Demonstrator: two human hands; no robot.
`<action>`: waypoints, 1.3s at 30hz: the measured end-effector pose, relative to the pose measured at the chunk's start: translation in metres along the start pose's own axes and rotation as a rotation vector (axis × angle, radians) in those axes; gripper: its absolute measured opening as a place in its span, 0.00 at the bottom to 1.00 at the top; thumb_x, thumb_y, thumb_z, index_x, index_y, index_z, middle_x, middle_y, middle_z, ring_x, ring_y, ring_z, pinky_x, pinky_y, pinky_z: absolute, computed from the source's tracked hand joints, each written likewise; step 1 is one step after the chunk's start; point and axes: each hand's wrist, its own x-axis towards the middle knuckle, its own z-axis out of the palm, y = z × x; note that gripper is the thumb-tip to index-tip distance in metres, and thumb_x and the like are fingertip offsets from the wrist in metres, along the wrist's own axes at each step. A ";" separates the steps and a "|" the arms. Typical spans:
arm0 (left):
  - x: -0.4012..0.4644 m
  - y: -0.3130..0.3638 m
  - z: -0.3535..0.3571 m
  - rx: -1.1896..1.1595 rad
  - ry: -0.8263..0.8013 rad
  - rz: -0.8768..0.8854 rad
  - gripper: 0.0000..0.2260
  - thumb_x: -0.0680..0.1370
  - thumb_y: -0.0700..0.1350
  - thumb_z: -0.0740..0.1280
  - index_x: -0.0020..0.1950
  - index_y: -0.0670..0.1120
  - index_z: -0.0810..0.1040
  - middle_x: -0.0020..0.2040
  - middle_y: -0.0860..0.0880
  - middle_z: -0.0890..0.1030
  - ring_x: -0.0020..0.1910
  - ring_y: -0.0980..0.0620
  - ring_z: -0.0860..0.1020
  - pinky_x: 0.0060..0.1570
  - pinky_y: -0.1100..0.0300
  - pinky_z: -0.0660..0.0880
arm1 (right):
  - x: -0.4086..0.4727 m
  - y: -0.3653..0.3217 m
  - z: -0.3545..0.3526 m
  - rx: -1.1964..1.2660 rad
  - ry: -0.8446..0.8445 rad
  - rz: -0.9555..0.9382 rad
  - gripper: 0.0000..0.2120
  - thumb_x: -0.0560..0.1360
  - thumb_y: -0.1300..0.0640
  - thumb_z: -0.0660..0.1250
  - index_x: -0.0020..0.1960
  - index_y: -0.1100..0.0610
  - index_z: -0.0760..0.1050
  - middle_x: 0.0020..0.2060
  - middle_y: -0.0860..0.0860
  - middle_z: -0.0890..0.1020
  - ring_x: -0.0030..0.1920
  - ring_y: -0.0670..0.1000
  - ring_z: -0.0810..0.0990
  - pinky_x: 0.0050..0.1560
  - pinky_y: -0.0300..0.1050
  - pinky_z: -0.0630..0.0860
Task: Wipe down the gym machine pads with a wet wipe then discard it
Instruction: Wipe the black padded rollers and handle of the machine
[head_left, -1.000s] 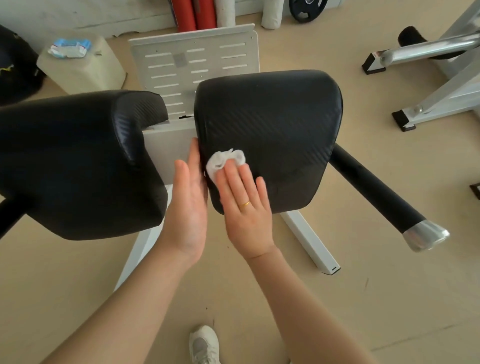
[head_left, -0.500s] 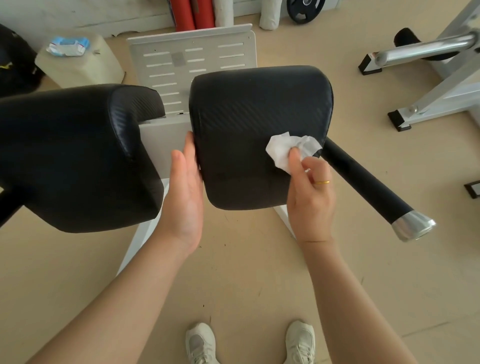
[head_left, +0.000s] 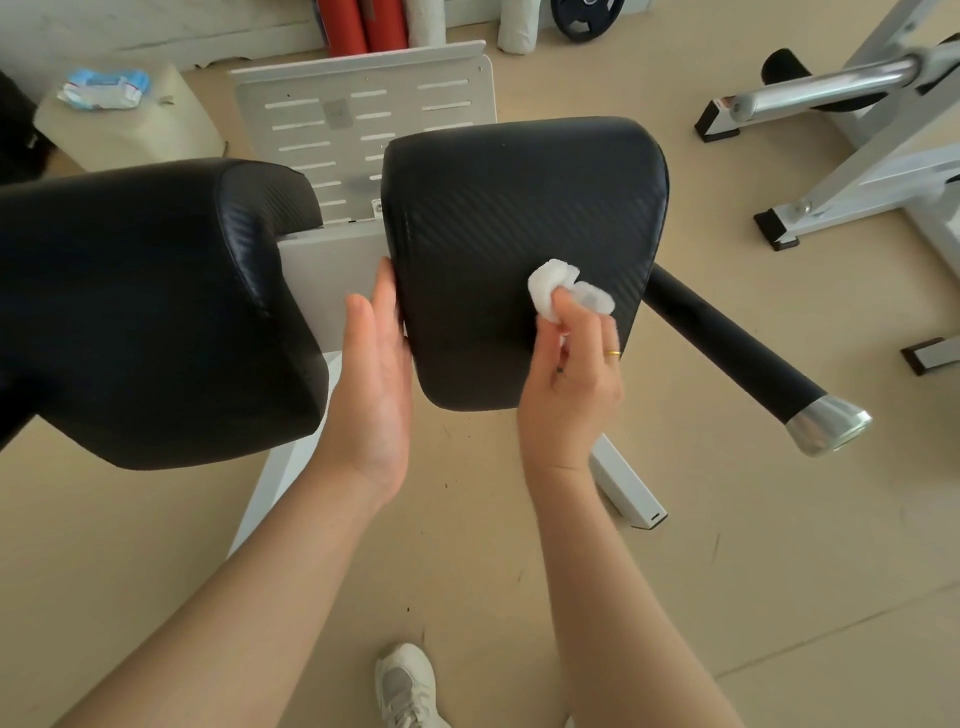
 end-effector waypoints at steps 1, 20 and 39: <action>0.000 0.000 -0.001 -0.012 -0.011 -0.002 0.27 0.78 0.60 0.39 0.75 0.54 0.53 0.73 0.59 0.63 0.71 0.63 0.61 0.70 0.63 0.59 | -0.006 -0.006 0.002 0.014 -0.017 0.004 0.07 0.74 0.65 0.64 0.48 0.56 0.76 0.39 0.52 0.77 0.37 0.46 0.70 0.35 0.31 0.62; -0.006 -0.006 -0.006 -0.006 -0.004 -0.047 0.27 0.76 0.62 0.39 0.74 0.58 0.54 0.73 0.62 0.62 0.70 0.65 0.60 0.67 0.65 0.57 | 0.004 0.036 -0.024 0.008 -0.104 0.134 0.03 0.74 0.66 0.61 0.43 0.62 0.73 0.36 0.60 0.77 0.35 0.52 0.71 0.33 0.37 0.64; -0.014 -0.020 -0.015 0.144 0.043 -0.099 0.22 0.74 0.63 0.42 0.67 0.67 0.60 0.64 0.70 0.66 0.67 0.65 0.65 0.70 0.56 0.61 | -0.009 0.058 -0.026 -0.089 -0.145 0.090 0.04 0.74 0.67 0.57 0.46 0.61 0.69 0.41 0.58 0.75 0.38 0.41 0.63 0.35 0.28 0.63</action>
